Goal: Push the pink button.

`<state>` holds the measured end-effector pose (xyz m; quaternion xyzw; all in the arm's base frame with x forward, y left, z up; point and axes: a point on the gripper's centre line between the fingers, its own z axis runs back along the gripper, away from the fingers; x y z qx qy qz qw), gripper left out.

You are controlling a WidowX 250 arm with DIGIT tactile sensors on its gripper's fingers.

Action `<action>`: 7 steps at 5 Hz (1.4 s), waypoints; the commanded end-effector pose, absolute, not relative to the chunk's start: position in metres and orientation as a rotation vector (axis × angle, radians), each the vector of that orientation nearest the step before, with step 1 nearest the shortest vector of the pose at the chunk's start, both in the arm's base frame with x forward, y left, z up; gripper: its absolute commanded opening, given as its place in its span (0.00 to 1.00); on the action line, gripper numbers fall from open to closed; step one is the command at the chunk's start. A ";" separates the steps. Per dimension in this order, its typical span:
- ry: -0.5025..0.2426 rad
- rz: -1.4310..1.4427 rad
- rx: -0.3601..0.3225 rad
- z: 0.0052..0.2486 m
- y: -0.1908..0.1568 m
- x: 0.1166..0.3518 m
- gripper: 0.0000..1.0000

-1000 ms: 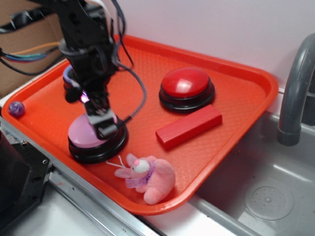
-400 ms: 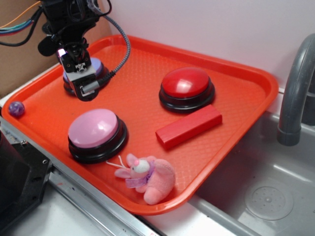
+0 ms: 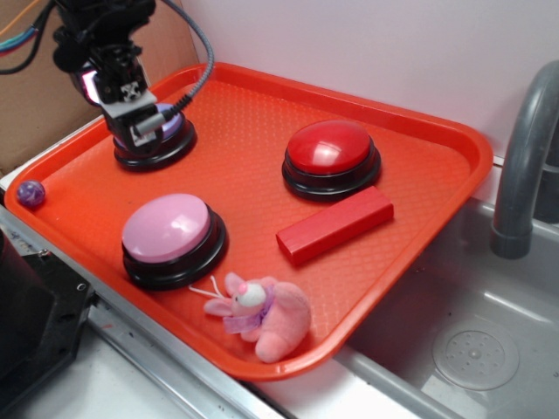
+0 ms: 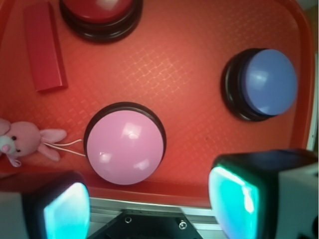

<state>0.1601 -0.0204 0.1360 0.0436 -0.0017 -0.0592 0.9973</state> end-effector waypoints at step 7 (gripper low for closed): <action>-0.036 0.134 0.011 0.154 -0.027 0.167 1.00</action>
